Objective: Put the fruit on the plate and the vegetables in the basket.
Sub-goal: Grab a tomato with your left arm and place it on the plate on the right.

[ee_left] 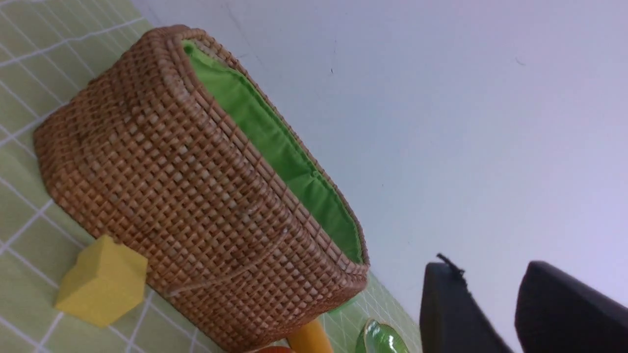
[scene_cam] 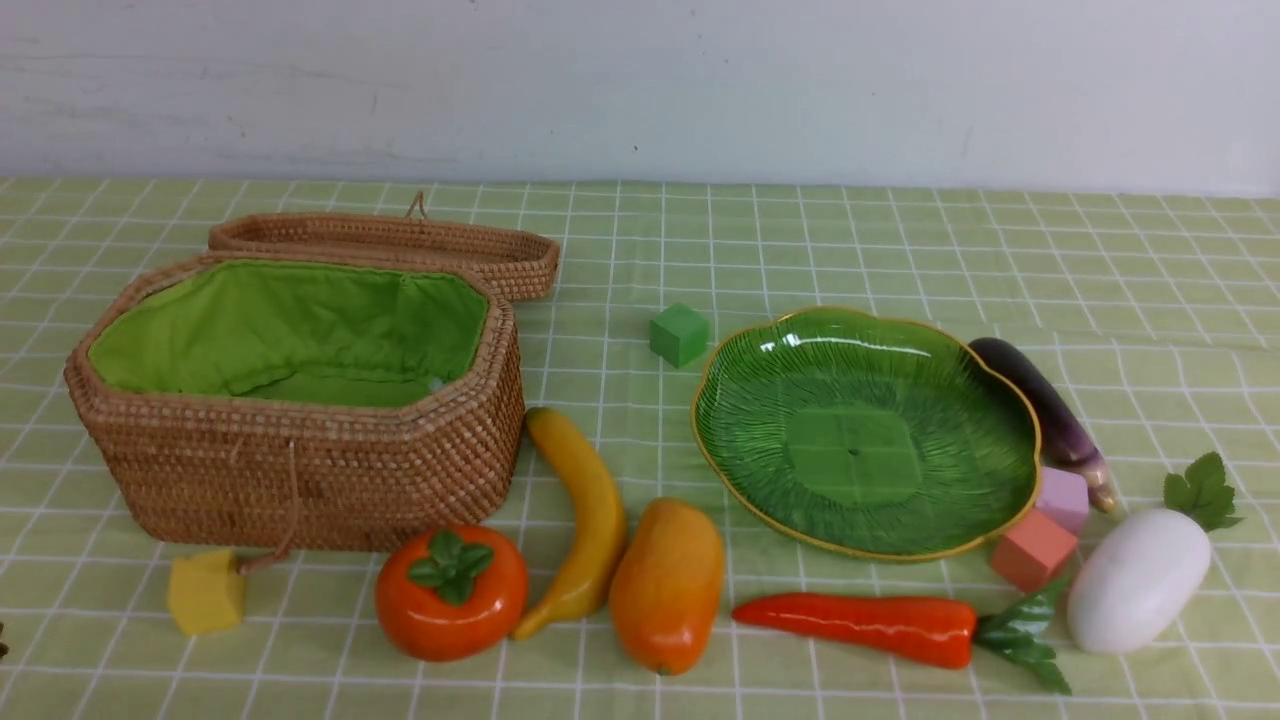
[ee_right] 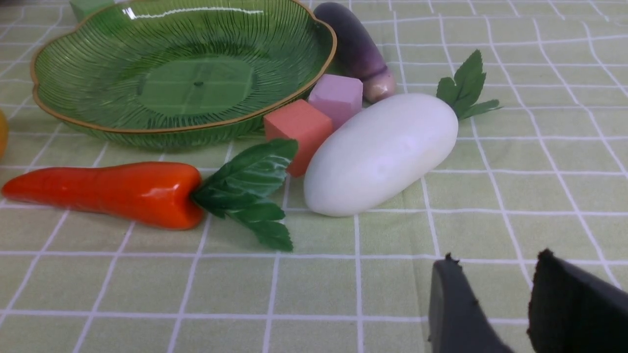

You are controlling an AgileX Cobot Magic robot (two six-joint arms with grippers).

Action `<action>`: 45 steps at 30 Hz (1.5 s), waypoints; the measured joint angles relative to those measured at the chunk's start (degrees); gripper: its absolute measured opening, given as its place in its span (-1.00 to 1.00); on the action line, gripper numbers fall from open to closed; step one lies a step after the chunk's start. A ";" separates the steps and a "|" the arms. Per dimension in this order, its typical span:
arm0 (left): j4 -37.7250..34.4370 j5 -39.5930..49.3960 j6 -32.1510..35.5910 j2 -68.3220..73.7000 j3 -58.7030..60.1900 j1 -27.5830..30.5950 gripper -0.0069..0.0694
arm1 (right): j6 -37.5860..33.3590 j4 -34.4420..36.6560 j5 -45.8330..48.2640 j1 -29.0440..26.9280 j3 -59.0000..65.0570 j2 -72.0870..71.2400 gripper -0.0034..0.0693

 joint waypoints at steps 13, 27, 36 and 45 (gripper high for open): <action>5.52 31.29 14.40 15.12 -22.58 0.00 -0.85 | 11.87 16.79 -23.27 0.00 0.63 0.00 -0.24; 4.65 46.38 29.64 43.66 -38.20 -3.19 -0.85 | -0.62 17.66 24.97 12.55 -36.01 18.09 -0.83; 4.97 46.98 24.60 59.34 -42.57 -18.89 -0.85 | -9.93 17.43 44.68 15.24 -57.26 27.19 -0.85; 5.38 35.90 19.95 71.02 -43.30 -16.67 -0.13 | -13.12 17.70 44.47 15.24 -63.46 28.41 -0.83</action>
